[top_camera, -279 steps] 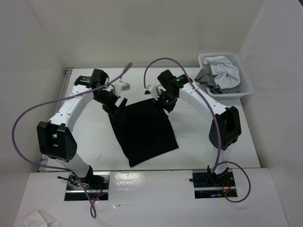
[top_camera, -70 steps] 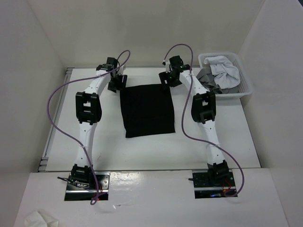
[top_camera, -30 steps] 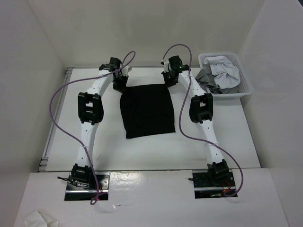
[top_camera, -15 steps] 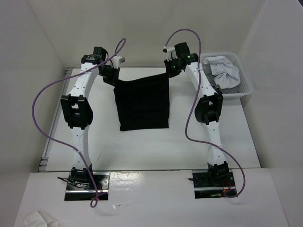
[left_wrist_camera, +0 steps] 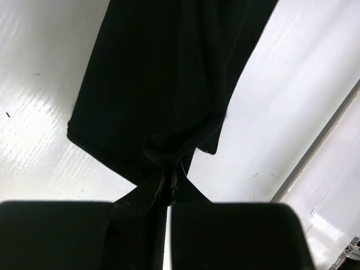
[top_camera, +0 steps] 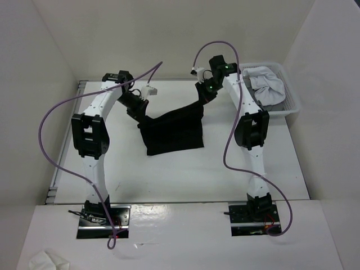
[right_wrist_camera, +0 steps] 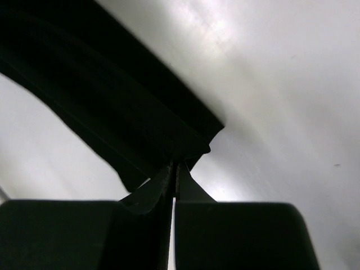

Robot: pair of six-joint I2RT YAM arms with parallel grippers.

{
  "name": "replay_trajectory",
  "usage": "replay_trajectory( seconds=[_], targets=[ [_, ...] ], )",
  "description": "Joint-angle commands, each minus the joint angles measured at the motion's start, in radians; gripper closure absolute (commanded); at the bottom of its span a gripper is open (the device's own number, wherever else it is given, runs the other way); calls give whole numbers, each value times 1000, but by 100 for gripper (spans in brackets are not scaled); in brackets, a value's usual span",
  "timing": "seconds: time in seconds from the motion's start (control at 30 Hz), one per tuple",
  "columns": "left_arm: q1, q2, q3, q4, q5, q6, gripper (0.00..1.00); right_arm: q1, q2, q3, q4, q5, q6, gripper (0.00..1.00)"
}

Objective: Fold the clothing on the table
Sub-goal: Fold the skirt

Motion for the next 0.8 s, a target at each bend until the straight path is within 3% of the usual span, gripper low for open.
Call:
replay_trajectory(
  seconds=[0.0, 0.33, 0.37, 0.4, 0.47, 0.53, 0.57, 0.63, 0.77],
  targets=[
    [1, -87, -29, -39, 19, 90, 96, 40, -111, -90, -82, -8, -128, 100],
    [-37, -161, -133, -39, -35, 157, 72, 172, -224, -417, -82, 26, -271, 100],
    [-46, -161, -146, -39, -35, 158, 68, 181, -235, -432, -82, 37, -271, 98],
    [-59, -175, -158, -39, -45, 171, 58, 181, -246, -449, -82, 37, -280, 96],
    [-74, -199, -202, -39, -59, 185, 48, 217, -260, -512, -82, 60, -292, 90],
    [-89, -216, -244, -39, -71, 207, 34, 235, -275, -567, -82, 86, -306, 71],
    [-100, -230, -256, -39, -82, 207, 29, 246, -286, -581, -82, 98, -317, 66],
    [-100, -244, -265, -39, -91, 207, 24, 246, -295, -612, -82, 120, -326, 54],
    [-100, -290, -276, -39, -101, 207, 24, 246, -333, -663, -82, 175, -346, 41]
  ],
)
